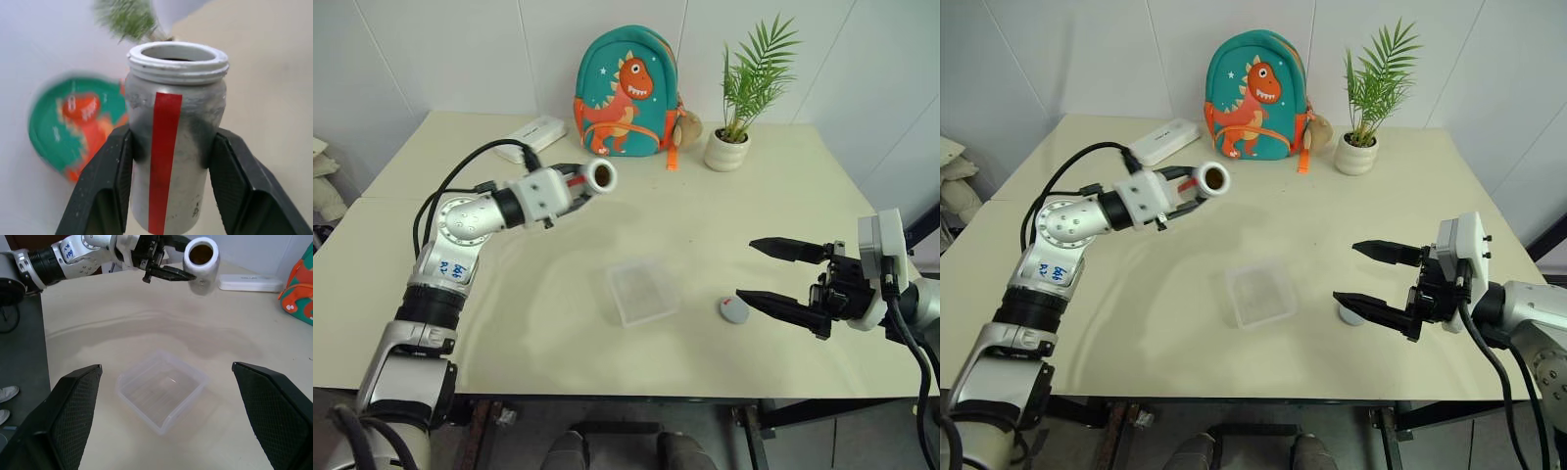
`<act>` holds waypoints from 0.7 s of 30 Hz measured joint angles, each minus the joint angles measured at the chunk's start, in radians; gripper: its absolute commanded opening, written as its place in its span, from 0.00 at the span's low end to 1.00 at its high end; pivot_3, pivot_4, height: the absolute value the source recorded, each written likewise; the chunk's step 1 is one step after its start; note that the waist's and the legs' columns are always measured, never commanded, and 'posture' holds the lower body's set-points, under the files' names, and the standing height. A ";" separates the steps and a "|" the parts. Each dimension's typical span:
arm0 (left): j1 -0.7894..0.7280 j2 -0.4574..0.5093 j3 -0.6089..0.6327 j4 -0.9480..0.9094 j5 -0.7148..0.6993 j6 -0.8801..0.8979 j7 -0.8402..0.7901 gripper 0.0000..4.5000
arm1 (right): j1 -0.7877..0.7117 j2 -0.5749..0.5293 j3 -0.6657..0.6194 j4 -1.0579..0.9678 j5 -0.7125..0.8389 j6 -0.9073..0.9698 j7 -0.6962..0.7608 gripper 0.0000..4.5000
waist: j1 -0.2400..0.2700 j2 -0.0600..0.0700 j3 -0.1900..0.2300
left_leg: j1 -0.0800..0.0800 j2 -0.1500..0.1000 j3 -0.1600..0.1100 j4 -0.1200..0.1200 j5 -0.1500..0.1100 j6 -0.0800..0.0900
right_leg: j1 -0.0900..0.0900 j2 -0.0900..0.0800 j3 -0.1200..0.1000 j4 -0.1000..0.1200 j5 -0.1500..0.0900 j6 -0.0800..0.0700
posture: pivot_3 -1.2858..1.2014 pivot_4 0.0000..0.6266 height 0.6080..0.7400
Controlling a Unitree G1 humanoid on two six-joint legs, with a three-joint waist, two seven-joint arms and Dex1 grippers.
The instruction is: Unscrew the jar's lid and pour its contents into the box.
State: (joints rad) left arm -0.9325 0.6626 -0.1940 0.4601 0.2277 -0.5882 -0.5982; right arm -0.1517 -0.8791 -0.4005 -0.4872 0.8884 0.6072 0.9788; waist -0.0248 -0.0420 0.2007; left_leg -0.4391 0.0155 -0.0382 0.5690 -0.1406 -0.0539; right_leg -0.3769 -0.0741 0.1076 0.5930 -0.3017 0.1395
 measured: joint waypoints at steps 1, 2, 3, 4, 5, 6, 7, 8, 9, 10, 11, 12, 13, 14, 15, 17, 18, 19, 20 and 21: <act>-0.035 0.013 -0.033 0.012 0.107 -0.109 0.061 0.42 | 0.001 0.001 0.000 0.000 -0.001 -0.001 -0.001 1.00 | 0.000 0.000 0.000 | 0.000 0.000 0.000 0.000 0.000 0.000 | 0.000 0.000 0.000 0.000 0.000 0.001 | 0.52 0.24 1.00; -0.073 0.025 -0.064 0.023 0.209 -0.215 0.122 0.42 | 0.001 0.001 0.001 0.000 -0.002 -0.002 -0.002 1.00 | 0.000 0.000 0.000 | 0.000 0.000 0.001 0.000 0.000 0.000 | 0.000 0.000 0.000 -0.001 0.001 0.001 | 0.52 0.24 1.00; -0.100 0.029 -0.081 0.023 0.282 -0.292 0.169 0.42 | 0.001 0.002 0.001 -0.001 -0.003 -0.004 -0.002 1.00 | 0.000 0.000 0.000 | 0.000 0.000 0.002 0.000 -0.001 0.001 | 0.000 0.000 0.001 -0.001 0.001 0.003 | 0.52 0.24 1.00; -0.121 0.030 -0.093 0.024 0.345 -0.354 0.223 0.42 | 0.001 0.003 0.001 -0.001 -0.003 -0.007 -0.003 1.00 | -0.001 0.000 0.000 | 0.000 0.000 0.002 0.000 -0.001 0.002 | 0.000 0.000 0.001 -0.001 0.002 0.004 | 0.52 0.24 1.00; -0.132 0.030 -0.101 0.024 0.399 -0.400 0.275 0.42 | 0.001 0.005 0.001 -0.001 -0.003 -0.011 -0.003 1.00 | -0.002 0.000 0.000 | 0.000 0.000 0.002 0.000 -0.001 0.002 | 0.000 0.000 0.001 -0.001 0.002 0.004 | 0.52 0.24 1.00; -0.140 0.030 -0.104 0.023 0.472 -0.439 0.344 0.42 | 0.003 0.006 0.001 -0.001 -0.004 -0.015 -0.003 1.00 | -0.004 0.000 0.000 | 0.000 0.000 0.002 0.000 0.000 0.003 | 0.000 0.000 0.001 0.000 0.003 0.006 | 0.52 0.24 1.00; -0.150 0.034 -0.114 0.017 0.557 -0.466 0.425 0.42 | 0.005 0.007 0.001 -0.001 -0.005 -0.017 -0.003 1.00 | -0.004 0.000 0.000 | 0.000 0.000 0.002 0.000 0.001 0.005 | -0.001 0.000 0.001 0.000 0.005 0.010 | 0.52 0.24 1.00; -0.164 0.043 -0.132 0.003 0.647 -0.489 0.509 0.42 | 0.005 0.009 0.002 -0.001 -0.005 -0.018 -0.004 1.00 | -0.003 0.000 0.000 | 0.000 0.000 0.002 0.000 0.001 0.005 | -0.002 0.000 0.001 0.000 0.008 0.017 | 0.52 0.24 1.00; -0.179 0.053 -0.149 -0.017 0.733 -0.508 0.594 0.42 | 0.005 0.012 0.002 -0.001 -0.005 -0.019 -0.005 1.00 | -0.002 0.000 0.000 | 0.000 0.000 0.002 0.000 0.001 0.005 | -0.002 0.000 0.001 0.000 0.008 0.017 | 0.52 0.24 1.00; -0.196 0.063 -0.173 -0.039 0.820 -0.512 0.689 0.42 | 0.005 0.014 0.003 -0.001 -0.005 -0.019 -0.008 1.00 | -0.001 0.000 0.000 | -0.001 0.000 0.002 0.000 0.001 0.004 | -0.001 0.000 0.001 0.000 0.008 0.017 | 0.52 0.24 1.00; -0.206 0.074 -0.192 -0.069 0.900 -0.506 0.780 0.42 | 0.005 0.017 0.003 -0.003 -0.005 -0.019 -0.010 1.00 | -0.001 0.000 0.000 | 0.000 0.000 0.003 0.000 0.001 0.004 | -0.001 0.000 0.002 0.000 0.008 0.017 | 0.52 0.24 1.00; -0.209 0.088 -0.214 -0.099 0.972 -0.493 0.865 0.42 | 0.005 0.019 0.004 -0.004 -0.006 -0.020 -0.012 1.00 | -0.002 0.000 0.000 | 0.000 0.000 0.003 0.000 -0.001 0.002 | -0.001 0.000 0.002 0.000 0.008 0.017 | 0.52 0.24 1.00; -0.209 0.104 -0.244 -0.132 1.057 -0.469 0.971 0.42 | 0.006 0.020 0.004 -0.004 -0.007 -0.020 -0.014 1.00 | -0.003 0.000 0.000 | 0.000 0.000 0.003 0.000 -0.001 0.001 | -0.001 0.000 0.002 0.000 0.008 0.017 | 0.52 0.24 1.00; -0.209 0.112 -0.270 -0.153 1.118 -0.450 1.044 0.42 | 0.006 0.021 0.004 -0.005 -0.010 -0.020 -0.016 1.00 | -0.003 0.000 0.000 | 0.000 0.000 0.003 0.000 -0.001 0.001 | -0.001 0.000 0.002 0.000 0.008 0.017 | 0.52 0.24 1.00; -0.208 0.127 -0.302 -0.180 1.177 -0.424 1.123 0.42 | 0.006 0.022 0.004 -0.007 -0.011 -0.020 -0.020 1.00 | -0.003 0.000 0.000 | 0.000 0.000 0.003 0.000 -0.001 0.001 | -0.002 0.000 0.002 0.000 0.008 0.017 | 0.52 0.24 1.00; -0.203 0.162 -0.361 -0.211 1.281 -0.368 1.279 0.42 | 0.012 0.023 0.004 -0.019 -0.009 -0.020 -0.021 1.00 | -0.004 0.000 0.000 | 0.000 0.000 0.003 0.000 -0.001 0.001 | -0.002 0.000 0.002 0.000 0.008 0.017 | 0.52 0.24 1.00; -0.201 0.174 -0.379 -0.211 1.312 -0.347 1.328 0.42 | 0.017 0.023 0.003 -0.020 -0.007 -0.020 -0.021 1.00 | -0.003 0.000 0.000 | 0.000 0.000 0.003 0.000 -0.001 0.001 | -0.002 0.000 0.002 0.000 0.008 0.017 | 0.52 0.24 1.00; -0.201 0.184 -0.396 -0.208 1.338 -0.328 1.367 0.42 | 0.021 0.023 0.003 -0.020 -0.004 -0.020 -0.020 1.00 | -0.003 0.000 0.000 | 0.000 0.000 0.003 0.000 -0.001 0.001 | -0.002 0.000 0.002 0.000 0.008 0.016 | 0.52 0.24 1.00; -0.201 0.192 -0.412 -0.203 1.360 -0.307 1.398 0.42 | 0.025 0.024 0.003 -0.020 -0.003 -0.020 -0.020 1.00 | -0.002 0.000 0.000 | 0.000 0.000 0.003 0.000 -0.001 0.001 | -0.002 0.000 0.002 0.000 0.007 0.016 | 0.52 0.24 1.00; -0.201 0.196 -0.423 -0.194 1.383 -0.284 1.424 0.42 | 0.026 0.025 0.003 -0.020 -0.003 -0.020 -0.020 1.00 | -0.002 0.000 0.000 | 0.000 0.000 0.004 0.000 -0.001 0.001 | -0.002 0.000 0.002 0.000 0.007 0.015 | 0.52 0.24 1.00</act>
State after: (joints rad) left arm -1.1337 0.8585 -0.6173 0.2664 1.6103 -0.8722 0.8257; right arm -0.1256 -0.8543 -0.3973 -0.5075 0.8849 0.5872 0.9590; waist -0.0268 -0.0420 0.2007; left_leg -0.4396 0.0154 -0.0345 0.5692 -0.1417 -0.0527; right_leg -0.3788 -0.0738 0.1097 0.5931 -0.2946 0.1547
